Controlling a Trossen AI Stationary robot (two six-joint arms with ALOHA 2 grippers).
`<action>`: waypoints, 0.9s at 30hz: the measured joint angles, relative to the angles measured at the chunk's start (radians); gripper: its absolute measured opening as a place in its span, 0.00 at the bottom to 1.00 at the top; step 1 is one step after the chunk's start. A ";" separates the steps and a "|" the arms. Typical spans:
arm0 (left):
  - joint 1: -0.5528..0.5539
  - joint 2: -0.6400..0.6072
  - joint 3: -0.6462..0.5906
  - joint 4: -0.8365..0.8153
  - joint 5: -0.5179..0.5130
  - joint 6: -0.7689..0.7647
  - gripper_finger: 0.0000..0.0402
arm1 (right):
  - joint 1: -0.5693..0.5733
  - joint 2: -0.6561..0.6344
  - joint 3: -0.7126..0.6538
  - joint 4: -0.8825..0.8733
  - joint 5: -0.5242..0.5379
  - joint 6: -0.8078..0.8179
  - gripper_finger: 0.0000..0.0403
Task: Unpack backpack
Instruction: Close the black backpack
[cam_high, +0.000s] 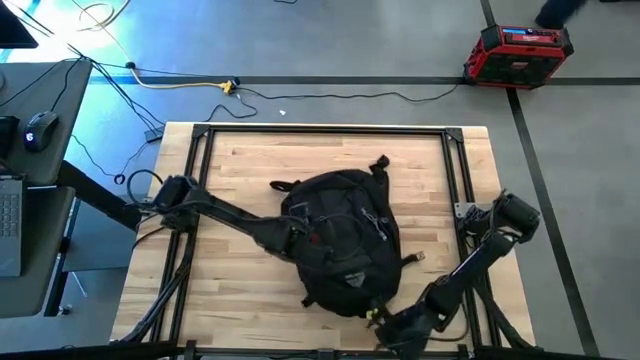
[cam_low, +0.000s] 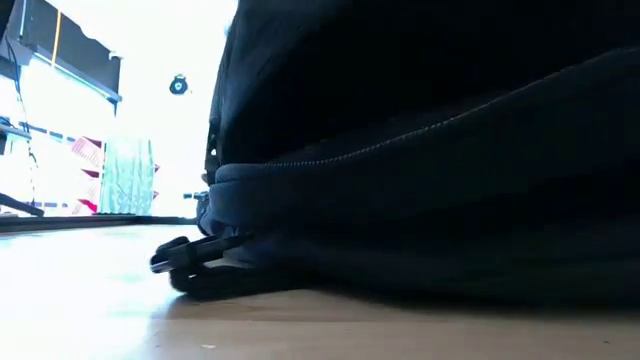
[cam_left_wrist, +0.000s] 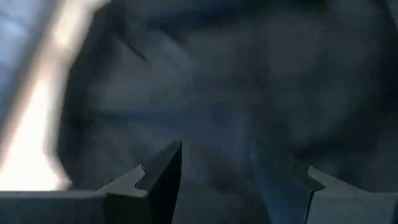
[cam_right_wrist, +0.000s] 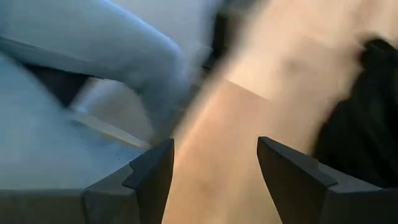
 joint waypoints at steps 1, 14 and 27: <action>0.016 0.000 -0.028 -0.003 0.067 -0.017 0.43 | -0.007 -0.003 0.001 -0.053 0.052 0.033 0.53; 0.027 0.001 0.025 0.184 0.354 -0.002 0.33 | -0.002 -0.092 -0.004 -1.132 0.604 1.045 0.48; -0.127 0.012 0.111 0.213 0.222 -0.015 0.31 | 0.133 -0.114 0.019 -0.569 0.630 0.329 0.47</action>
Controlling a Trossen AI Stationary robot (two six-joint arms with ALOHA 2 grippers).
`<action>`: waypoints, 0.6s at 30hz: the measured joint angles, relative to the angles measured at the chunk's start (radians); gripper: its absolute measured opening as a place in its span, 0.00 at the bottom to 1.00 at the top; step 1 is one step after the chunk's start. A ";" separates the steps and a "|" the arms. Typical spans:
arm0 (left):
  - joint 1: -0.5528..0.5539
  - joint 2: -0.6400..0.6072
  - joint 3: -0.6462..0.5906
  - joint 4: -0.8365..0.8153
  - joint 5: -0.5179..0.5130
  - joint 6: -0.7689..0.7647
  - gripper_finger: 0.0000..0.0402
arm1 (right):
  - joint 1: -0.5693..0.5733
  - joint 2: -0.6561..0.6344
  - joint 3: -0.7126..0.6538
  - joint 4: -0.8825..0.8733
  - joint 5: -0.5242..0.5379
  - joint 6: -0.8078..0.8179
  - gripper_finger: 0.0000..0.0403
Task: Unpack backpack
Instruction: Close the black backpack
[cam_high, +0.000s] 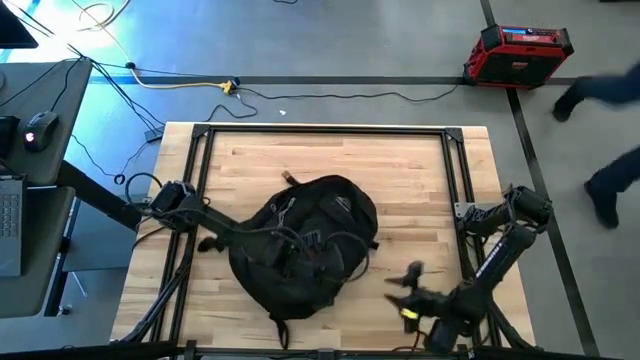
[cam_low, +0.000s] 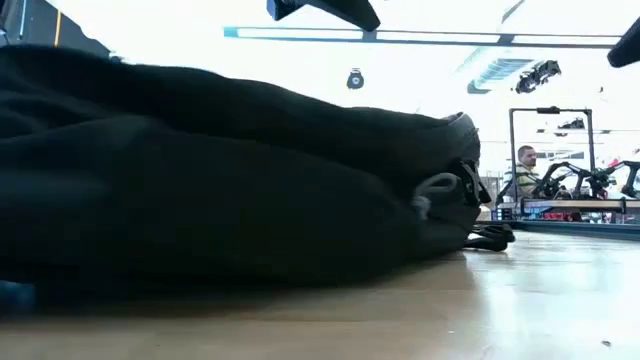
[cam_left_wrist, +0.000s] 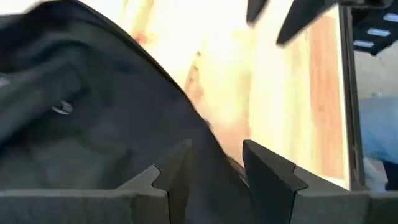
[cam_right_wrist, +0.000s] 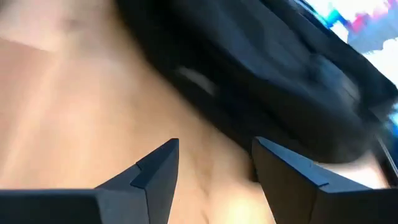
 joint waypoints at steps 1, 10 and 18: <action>-0.015 0.006 0.000 -0.001 -0.009 -0.008 0.31 | -0.014 0.005 -0.018 0.103 -0.026 -0.129 0.47; -0.095 0.073 -0.002 -0.008 -0.257 -0.011 0.31 | -0.255 0.007 -0.102 0.377 -0.260 -0.449 0.47; -0.078 0.079 -0.002 -0.008 -0.252 -0.013 0.31 | -0.328 0.066 -0.117 0.496 -0.317 -0.527 0.47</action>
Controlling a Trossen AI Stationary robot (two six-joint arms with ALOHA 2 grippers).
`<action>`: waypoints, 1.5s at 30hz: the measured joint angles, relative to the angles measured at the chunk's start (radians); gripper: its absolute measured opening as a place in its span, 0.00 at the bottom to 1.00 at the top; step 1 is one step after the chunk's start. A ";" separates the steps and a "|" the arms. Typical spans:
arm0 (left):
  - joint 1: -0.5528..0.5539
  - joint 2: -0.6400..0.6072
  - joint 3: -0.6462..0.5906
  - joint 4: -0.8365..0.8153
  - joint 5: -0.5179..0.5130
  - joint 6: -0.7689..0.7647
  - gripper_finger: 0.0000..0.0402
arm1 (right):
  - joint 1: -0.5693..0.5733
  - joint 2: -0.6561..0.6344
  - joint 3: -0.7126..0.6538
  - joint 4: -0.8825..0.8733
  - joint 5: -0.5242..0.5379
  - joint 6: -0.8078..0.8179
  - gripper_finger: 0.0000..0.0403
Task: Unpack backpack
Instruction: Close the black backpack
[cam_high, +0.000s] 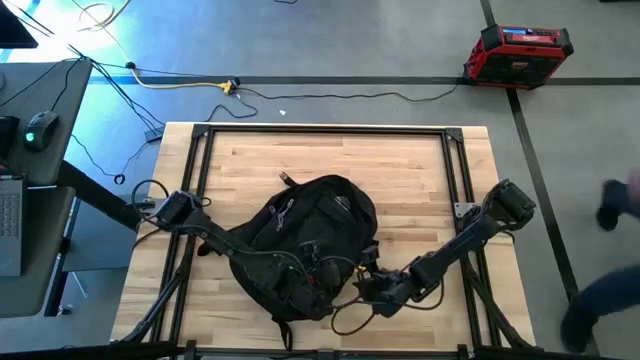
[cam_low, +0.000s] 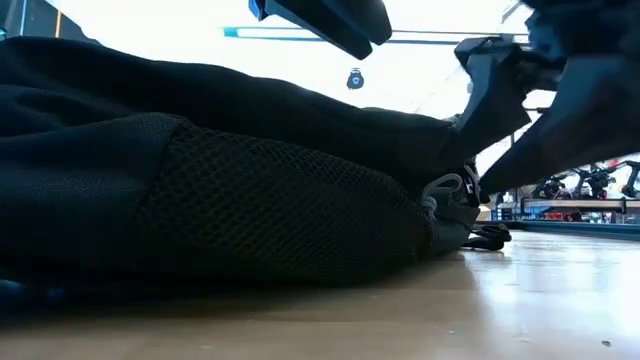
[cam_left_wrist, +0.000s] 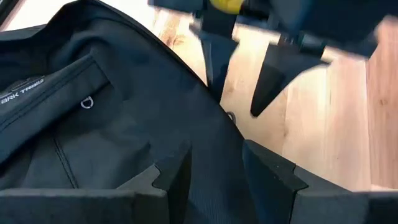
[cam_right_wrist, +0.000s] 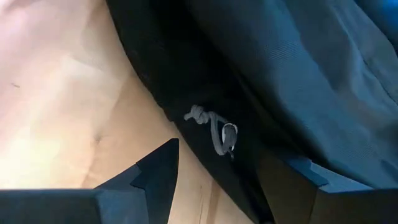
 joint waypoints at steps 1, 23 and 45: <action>0.000 0.000 0.000 0.000 0.000 0.000 0.31 | 0.001 0.014 0.000 0.013 0.007 -0.003 0.47; -0.105 0.096 0.001 0.313 0.124 0.281 0.31 | 0.060 -0.043 0.004 0.054 0.228 0.063 0.00; -0.097 0.251 0.033 0.424 -0.264 0.467 0.40 | 0.153 -0.124 0.004 -0.070 0.297 0.216 0.00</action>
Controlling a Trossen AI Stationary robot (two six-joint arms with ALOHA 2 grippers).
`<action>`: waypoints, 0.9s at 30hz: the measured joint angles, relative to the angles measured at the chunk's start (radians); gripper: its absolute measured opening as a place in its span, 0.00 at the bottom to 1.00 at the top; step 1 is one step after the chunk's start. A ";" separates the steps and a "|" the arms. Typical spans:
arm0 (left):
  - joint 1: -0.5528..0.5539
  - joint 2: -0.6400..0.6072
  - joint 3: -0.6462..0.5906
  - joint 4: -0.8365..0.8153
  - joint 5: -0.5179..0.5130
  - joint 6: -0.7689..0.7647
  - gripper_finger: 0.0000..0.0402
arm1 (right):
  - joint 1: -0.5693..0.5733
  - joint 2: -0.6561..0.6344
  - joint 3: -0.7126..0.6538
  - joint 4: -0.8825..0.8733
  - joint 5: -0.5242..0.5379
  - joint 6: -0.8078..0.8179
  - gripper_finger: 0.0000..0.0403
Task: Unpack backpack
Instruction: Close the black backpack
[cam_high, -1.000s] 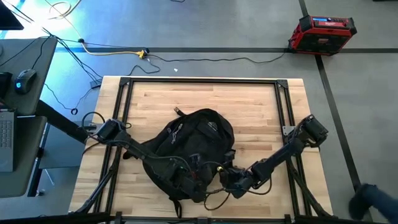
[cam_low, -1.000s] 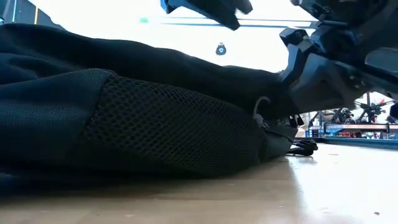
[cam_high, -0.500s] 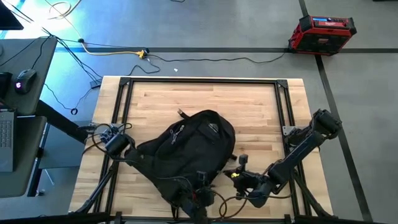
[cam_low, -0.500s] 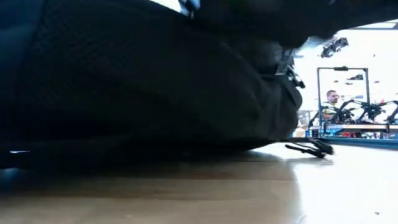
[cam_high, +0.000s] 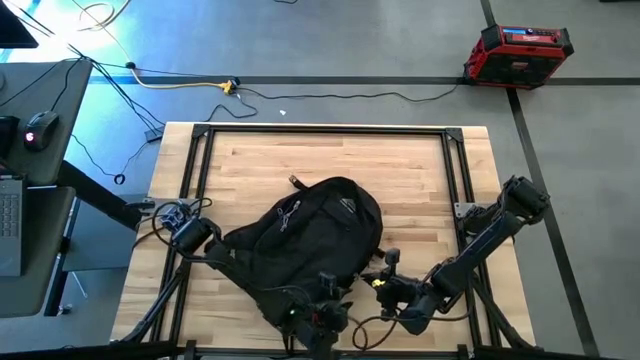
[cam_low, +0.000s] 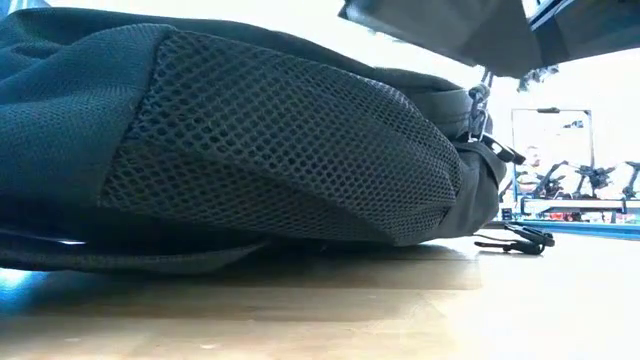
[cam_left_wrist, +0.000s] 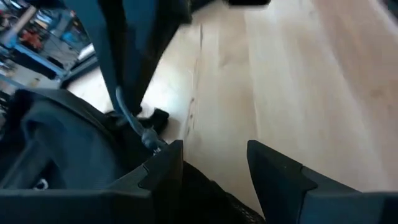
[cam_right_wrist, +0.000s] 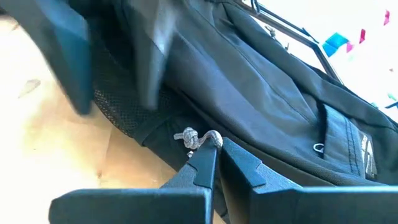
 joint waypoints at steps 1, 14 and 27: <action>0.011 0.002 0.000 0.000 0.012 0.000 0.40 | 0.005 0.000 0.000 0.003 0.000 -0.003 0.00; 0.083 0.013 0.003 -0.218 0.062 -0.295 0.40 | 0.045 0.002 0.042 0.004 -0.029 -0.021 0.00; 0.120 0.017 -0.001 -0.318 0.195 -0.442 0.15 | 0.065 0.001 0.049 0.068 -0.108 -0.070 0.00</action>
